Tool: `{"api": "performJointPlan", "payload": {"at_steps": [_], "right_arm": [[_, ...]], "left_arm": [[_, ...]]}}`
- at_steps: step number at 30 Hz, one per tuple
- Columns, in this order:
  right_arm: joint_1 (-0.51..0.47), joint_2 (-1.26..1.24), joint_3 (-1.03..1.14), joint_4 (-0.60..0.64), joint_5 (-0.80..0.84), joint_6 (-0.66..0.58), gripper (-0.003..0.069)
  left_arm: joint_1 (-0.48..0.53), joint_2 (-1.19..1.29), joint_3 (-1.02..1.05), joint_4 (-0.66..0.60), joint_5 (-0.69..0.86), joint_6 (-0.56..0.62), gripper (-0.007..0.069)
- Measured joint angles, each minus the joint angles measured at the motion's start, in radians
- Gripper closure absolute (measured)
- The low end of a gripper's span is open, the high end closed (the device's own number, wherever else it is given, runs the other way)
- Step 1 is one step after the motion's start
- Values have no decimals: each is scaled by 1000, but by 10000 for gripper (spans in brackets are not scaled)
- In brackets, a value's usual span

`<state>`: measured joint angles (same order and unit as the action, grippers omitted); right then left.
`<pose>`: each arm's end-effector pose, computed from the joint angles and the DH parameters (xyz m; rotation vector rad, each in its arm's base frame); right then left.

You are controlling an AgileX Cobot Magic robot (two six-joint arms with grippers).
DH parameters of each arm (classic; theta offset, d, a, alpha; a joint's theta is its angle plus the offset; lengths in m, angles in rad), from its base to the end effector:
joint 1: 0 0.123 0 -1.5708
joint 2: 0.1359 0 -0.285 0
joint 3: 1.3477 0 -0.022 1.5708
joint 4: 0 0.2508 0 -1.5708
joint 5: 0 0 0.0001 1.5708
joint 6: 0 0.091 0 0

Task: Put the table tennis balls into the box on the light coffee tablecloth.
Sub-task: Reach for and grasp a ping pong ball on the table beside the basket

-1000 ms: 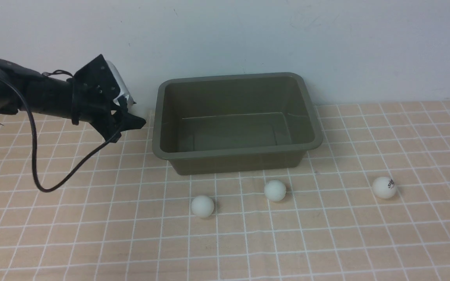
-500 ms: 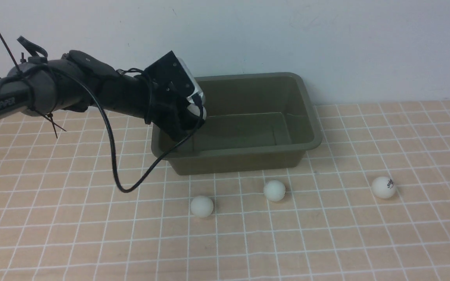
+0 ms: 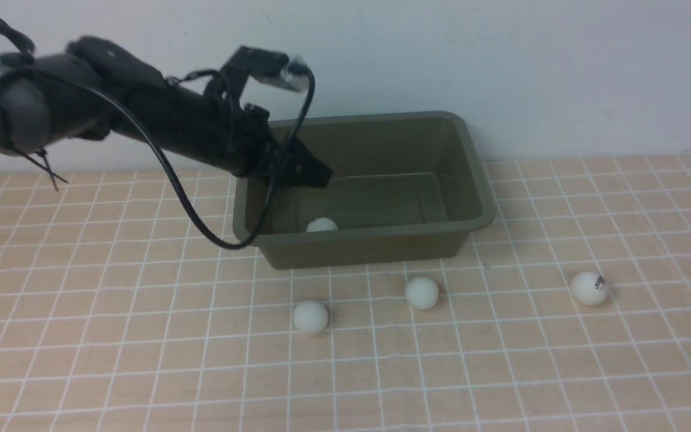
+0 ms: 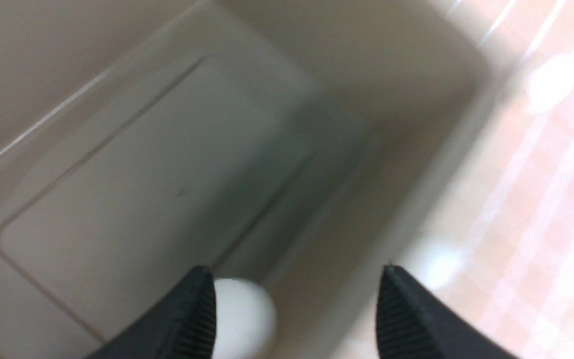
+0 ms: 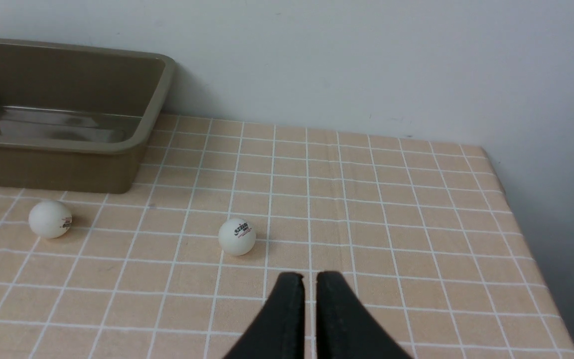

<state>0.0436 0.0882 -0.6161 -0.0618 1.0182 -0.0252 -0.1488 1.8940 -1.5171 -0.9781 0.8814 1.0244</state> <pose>-0.0019 -0.0049 0.3134 -0.0656 1.9719 -0.0611 0.4039 -0.1195 0.2738 0.7697 2.1997 -0.7861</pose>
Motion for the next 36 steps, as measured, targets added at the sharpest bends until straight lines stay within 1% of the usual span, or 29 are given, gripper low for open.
{"api": "performJointPlan", "payload": {"at_steps": [1,2,3,4,5,7,11,12,14,16,17,18,20,21,23,25,26,28,30,31,32,33,35,36], "right_arm": [[0,0,0,0,0,0,626],[0,0,0,0,0,0,626],[0,0,0,0,0,0,626],[0,0,0,0,0,0,626],[0,0,0,0,1,0,626],[0,0,0,0,3,0,626],[0,0,0,0,3,1,626],[0,0,0,0,3,1,626],[0,0,0,0,4,1,626],[0,0,0,0,4,1,626],[0,0,0,0,4,1,626],[0,0,0,0,4,1,626],[0,0,0,0,4,1,626],[0,0,0,0,4,1,626],[0,0,0,0,4,1,626],[0,0,0,0,4,1,626],[0,0,0,0,4,1,626],[0,0,0,0,4,1,626],[0,0,0,0,4,1,626],[0,0,0,0,5,1,626],[0,0,0,0,4,1,626],[0,0,0,0,4,1,626],[0,0,0,0,4,1,626],[0,0,0,0,3,1,626]], "left_arm": [[0,-43,0,28,12,-50,316],[0,-100,0,83,38,-122,351],[0,-117,0,110,52,-155,367],[0,-161,0,161,78,-214,400],[0,-188,0,204,104,-264,417],[0,-251,0,331,209,-411,484],[-2,-301,1,452,336,-595,545],[-5,-303,4,455,338,-603,547],[-22,-321,37,490,340,-665,561],[-55,-331,89,503,340,-692,566],[-93,-334,142,512,340,-708,568],[-105,-335,151,515,340,-713,568],[-198,-335,276,545,339,-747,568],[-222,-335,304,552,338,-759,568],[-309,-335,393,568,294,-808,568],[-379,-335,441,597,197,-872,568],[-379,-335,441,602,187,-879,568],[-438,-335,459,688,88,-984,568],[-461,-335,460,777,12,-1100,568],[-468,-335,460,863,-43,-1191,568],[-468,-335,460,863,-43,-1191,568],[-469,-333,460,940,-75,-1291,568],[-467,-318,459,1042,-109,-1416,564],[-466,-311,458,1068,-120,-1452,559]]}}
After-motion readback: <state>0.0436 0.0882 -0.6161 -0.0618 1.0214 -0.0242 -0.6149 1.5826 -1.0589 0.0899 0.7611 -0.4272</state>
